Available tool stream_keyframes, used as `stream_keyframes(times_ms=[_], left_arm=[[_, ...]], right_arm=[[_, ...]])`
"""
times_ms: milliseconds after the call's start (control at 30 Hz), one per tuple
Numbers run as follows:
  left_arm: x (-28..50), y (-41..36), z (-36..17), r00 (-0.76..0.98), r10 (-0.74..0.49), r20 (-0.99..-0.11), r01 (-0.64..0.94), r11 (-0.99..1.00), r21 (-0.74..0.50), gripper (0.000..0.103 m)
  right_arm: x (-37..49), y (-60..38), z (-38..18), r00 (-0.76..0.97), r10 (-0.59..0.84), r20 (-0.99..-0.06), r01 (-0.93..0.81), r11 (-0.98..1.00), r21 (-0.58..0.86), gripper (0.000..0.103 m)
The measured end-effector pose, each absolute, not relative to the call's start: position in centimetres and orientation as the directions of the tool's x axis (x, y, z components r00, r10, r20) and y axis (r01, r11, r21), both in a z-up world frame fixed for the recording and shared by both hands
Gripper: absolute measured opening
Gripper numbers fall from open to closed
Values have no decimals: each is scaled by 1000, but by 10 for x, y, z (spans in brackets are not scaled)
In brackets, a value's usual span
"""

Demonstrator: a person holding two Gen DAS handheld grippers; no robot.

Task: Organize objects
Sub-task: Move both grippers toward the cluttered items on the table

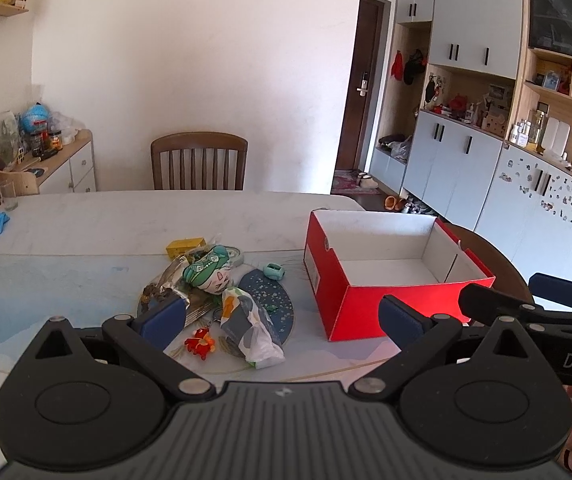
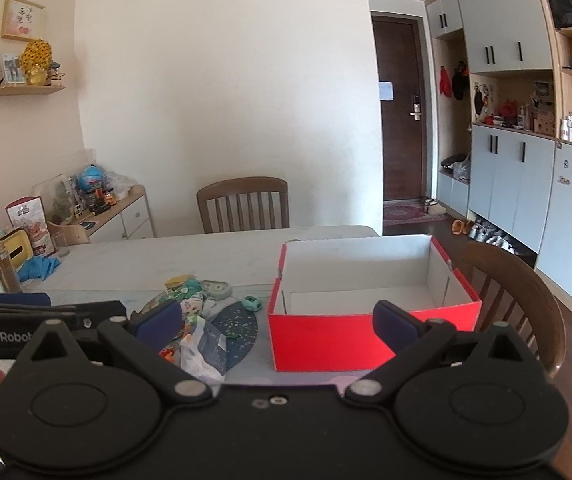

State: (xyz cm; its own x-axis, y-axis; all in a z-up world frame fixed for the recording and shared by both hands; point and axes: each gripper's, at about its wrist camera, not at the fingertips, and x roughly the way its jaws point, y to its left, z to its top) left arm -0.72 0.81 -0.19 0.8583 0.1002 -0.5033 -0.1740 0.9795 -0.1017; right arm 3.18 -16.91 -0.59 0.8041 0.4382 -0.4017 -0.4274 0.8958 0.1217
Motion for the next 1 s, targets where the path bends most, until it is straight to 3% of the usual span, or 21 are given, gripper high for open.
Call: stream_keyframes(times_ms=[500,1000], left_arm=[[31,70,-23,820,90,-565,-197,971,-132,103],[74,154,-85,712,193,-675,-287,957,-29,102]], right_arm=[[71,-108,-20,736,479,-479,-486,866,120,97],[116,-49,-53,660,458,-595,-509,856,93,90]])
